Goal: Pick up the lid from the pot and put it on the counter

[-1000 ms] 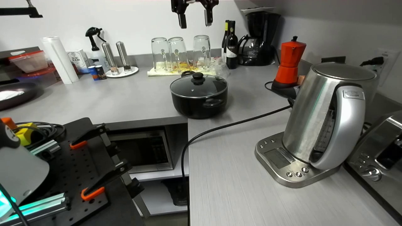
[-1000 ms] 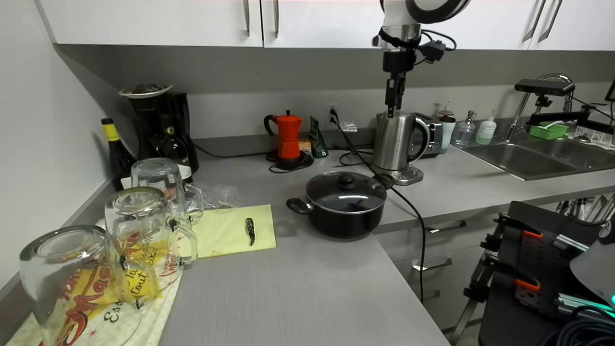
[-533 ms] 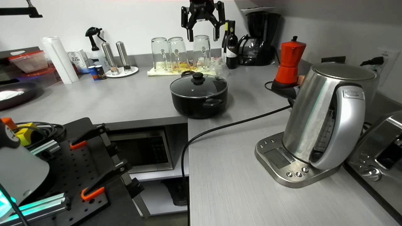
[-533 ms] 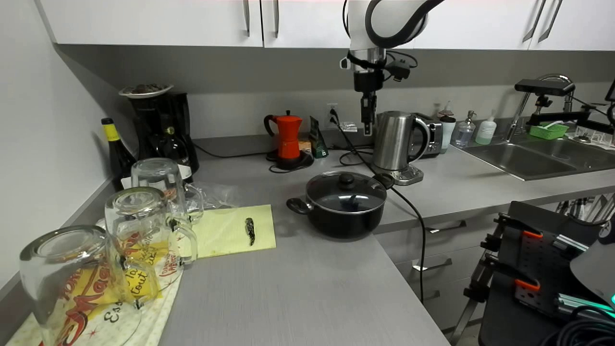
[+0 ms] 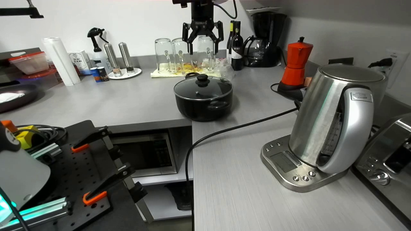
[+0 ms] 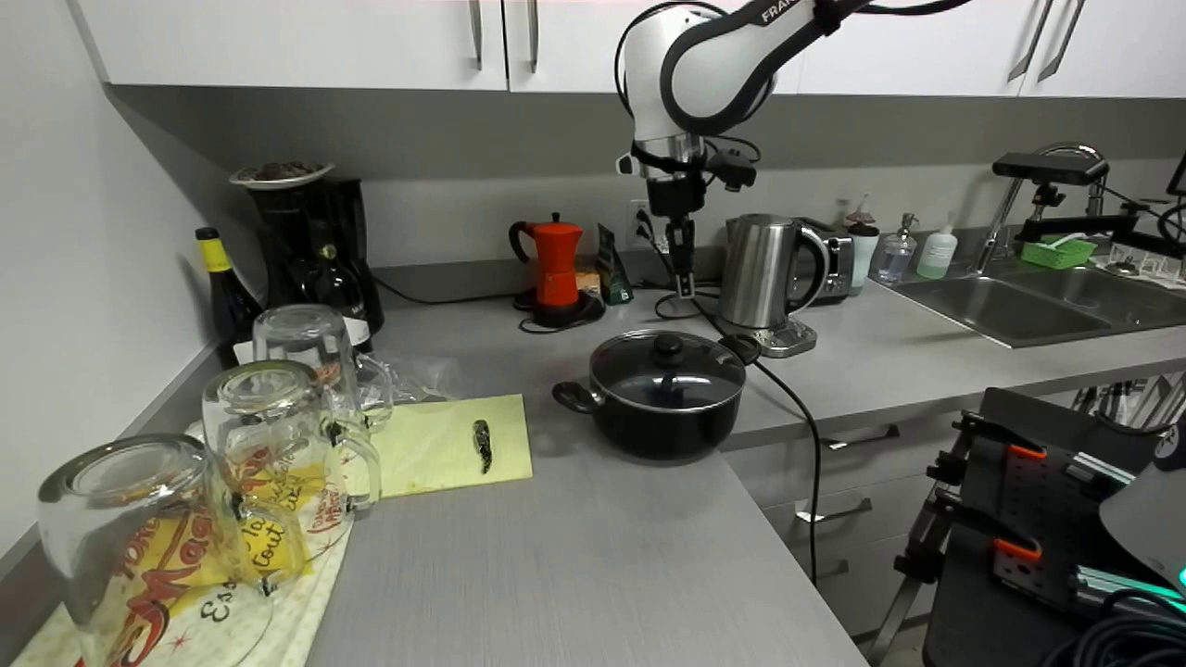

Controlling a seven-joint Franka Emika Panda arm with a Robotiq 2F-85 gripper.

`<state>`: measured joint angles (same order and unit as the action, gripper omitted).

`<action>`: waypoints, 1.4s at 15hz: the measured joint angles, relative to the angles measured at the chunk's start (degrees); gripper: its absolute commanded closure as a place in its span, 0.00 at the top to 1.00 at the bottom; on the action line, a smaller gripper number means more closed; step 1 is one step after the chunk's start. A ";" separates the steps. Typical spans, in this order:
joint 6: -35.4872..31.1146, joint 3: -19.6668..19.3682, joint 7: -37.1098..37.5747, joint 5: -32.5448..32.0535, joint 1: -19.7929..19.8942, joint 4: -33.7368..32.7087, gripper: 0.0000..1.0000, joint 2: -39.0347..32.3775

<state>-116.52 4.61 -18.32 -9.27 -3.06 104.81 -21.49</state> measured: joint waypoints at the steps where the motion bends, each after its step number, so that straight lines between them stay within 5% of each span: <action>1: 0.01 0.33 -0.26 -0.12 -0.27 -0.10 1.00 -0.73; 21: 4.02 1.53 -11.46 -1.42 -0.59 -9.65 1.00 -13.45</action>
<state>-112.49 6.14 -29.78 -10.69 -3.65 95.16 -34.94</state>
